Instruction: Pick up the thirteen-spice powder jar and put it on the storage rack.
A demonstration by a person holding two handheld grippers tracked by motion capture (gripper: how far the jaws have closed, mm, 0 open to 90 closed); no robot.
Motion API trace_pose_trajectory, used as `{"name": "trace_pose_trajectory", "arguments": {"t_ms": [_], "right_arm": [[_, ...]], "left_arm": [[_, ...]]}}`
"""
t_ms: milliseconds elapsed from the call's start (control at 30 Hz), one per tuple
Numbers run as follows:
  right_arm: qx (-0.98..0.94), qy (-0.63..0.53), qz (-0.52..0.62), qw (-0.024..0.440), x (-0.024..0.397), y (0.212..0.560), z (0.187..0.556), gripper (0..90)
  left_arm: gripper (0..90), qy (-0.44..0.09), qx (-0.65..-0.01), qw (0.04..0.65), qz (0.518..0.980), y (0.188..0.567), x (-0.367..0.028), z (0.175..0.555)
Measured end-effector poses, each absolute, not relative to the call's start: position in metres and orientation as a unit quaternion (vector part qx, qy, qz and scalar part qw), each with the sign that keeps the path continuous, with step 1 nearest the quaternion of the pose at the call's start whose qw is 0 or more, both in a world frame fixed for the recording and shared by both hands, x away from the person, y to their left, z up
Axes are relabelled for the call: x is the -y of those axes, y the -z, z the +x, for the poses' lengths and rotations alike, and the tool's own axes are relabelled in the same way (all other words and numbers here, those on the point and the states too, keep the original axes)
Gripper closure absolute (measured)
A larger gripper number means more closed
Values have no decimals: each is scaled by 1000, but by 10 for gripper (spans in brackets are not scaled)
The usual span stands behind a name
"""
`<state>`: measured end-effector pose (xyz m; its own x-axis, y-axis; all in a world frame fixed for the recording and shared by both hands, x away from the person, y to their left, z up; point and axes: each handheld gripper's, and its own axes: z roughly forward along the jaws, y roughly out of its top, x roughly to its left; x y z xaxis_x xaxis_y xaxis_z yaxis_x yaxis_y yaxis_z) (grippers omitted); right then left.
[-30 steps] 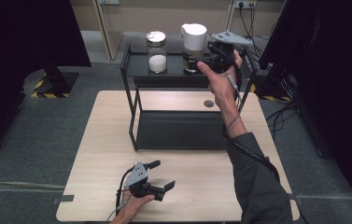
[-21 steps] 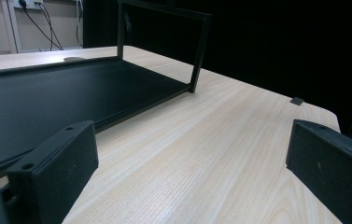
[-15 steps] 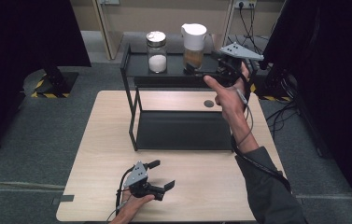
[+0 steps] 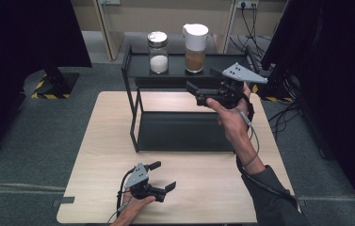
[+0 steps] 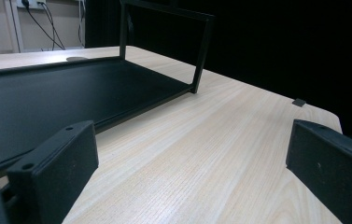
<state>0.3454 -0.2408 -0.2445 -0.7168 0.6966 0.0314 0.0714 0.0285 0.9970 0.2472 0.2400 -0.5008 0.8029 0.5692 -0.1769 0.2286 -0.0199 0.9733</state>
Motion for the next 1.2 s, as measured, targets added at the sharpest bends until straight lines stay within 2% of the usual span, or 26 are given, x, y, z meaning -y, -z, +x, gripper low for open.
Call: {"name": "trace_pose_trajectory", "arguments": {"t_ms": [1200], "right_arm": [[-682, -641, 262, 235, 265, 339, 292, 7]], "left_arm": [[16, -140, -289, 643, 696, 502, -241, 245]]}}
